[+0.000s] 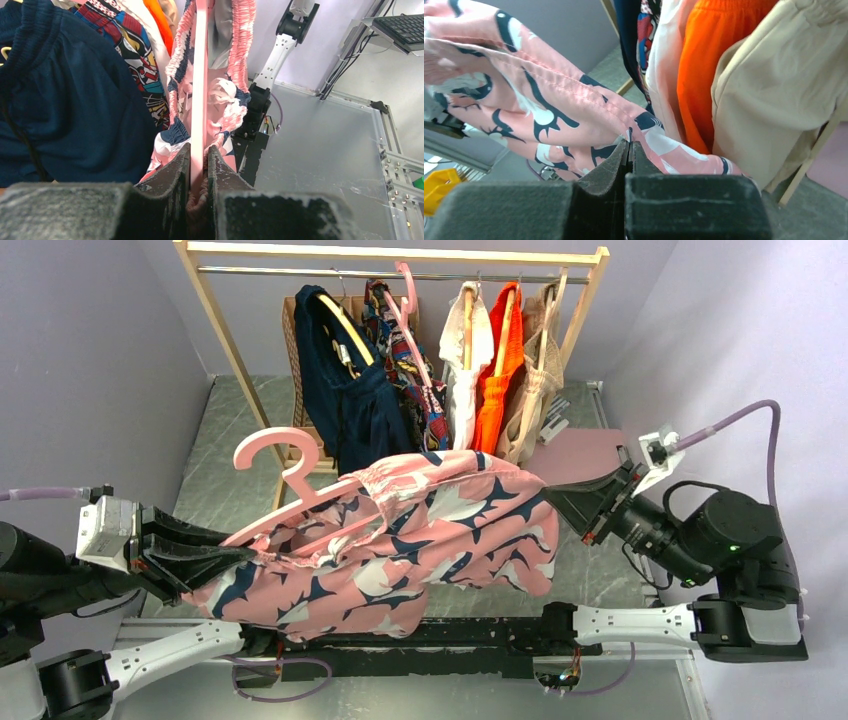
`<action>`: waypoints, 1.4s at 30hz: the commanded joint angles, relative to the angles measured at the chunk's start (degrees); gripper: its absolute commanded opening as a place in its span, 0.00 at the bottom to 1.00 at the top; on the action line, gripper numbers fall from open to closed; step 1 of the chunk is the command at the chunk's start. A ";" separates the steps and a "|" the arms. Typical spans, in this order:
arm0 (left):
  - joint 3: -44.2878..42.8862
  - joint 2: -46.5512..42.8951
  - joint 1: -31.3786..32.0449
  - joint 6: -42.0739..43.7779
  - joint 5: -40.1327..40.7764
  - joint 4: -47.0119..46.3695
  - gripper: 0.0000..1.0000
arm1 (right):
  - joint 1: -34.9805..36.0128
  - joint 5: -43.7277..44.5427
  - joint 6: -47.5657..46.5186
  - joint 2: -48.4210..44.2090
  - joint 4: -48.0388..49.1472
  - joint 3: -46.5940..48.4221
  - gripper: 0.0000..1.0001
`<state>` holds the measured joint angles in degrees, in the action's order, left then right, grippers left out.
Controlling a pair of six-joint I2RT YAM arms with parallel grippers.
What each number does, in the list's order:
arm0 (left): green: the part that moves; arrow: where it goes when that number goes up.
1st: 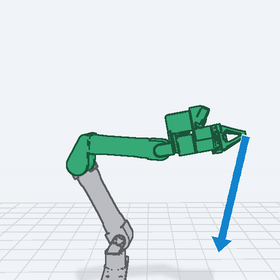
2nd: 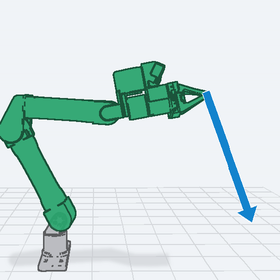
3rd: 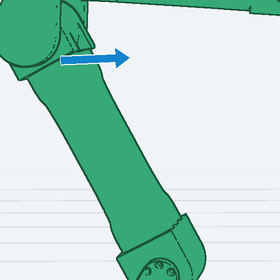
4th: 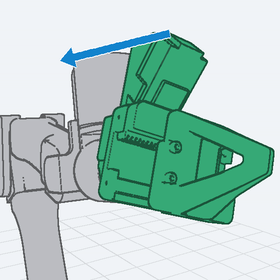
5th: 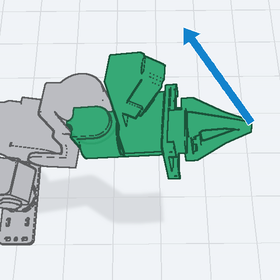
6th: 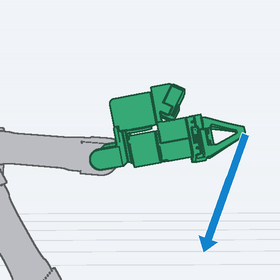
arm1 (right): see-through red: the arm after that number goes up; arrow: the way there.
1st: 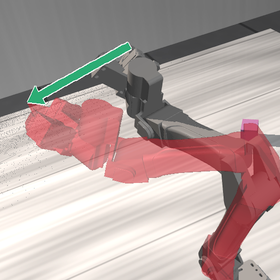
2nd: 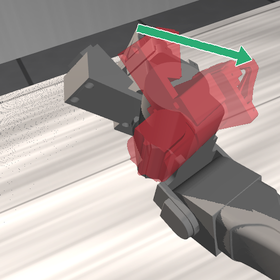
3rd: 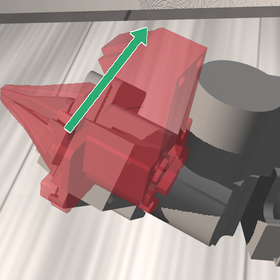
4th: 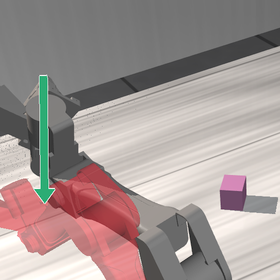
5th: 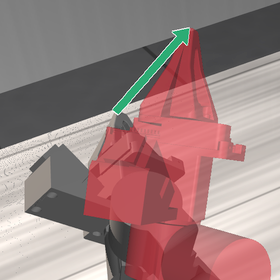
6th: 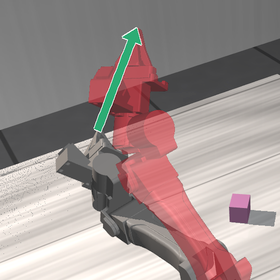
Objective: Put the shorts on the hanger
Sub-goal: Hang the shorts on the hanger.
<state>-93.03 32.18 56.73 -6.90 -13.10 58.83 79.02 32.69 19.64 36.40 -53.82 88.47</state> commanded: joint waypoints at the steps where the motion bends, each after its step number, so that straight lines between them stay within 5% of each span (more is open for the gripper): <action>1: -0.50 -0.53 -0.22 -0.62 1.35 -5.31 0.07 | 0.06 8.04 8.67 3.06 -9.95 2.95 0.00; 3: -0.39 -0.71 -0.21 -0.66 1.00 -5.46 0.07 | 0.08 11.24 12.54 4.58 -14.27 5.36 0.07; 5: -0.47 -0.82 -0.20 -0.67 1.05 -5.36 0.07 | 0.08 10.15 12.40 4.79 -14.50 6.45 0.31; 7: -0.56 -0.90 -0.15 -0.66 0.86 -5.29 0.07 | 0.08 4.98 8.72 3.59 -10.12 6.31 0.46; 10: -0.44 -0.85 -0.22 -0.69 0.72 -4.98 0.07 | 0.00 -3.51 2.95 1.85 0.05 5.60 0.57; 26: 1.26 1.80 -0.22 -1.36 -1.16 -3.60 0.07 | -0.02 -17.77 -14.97 17.10 15.67 9.89 0.57; 42: 0.69 4.45 -0.22 -1.81 0.38 -2.79 0.07 | -0.02 -10.78 -16.99 18.93 18.07 6.24 0.56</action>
<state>-90.85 35.83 56.73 -7.99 -13.47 58.81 79.02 19.00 4.25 54.81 -36.64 95.13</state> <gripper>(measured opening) 0.156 0.564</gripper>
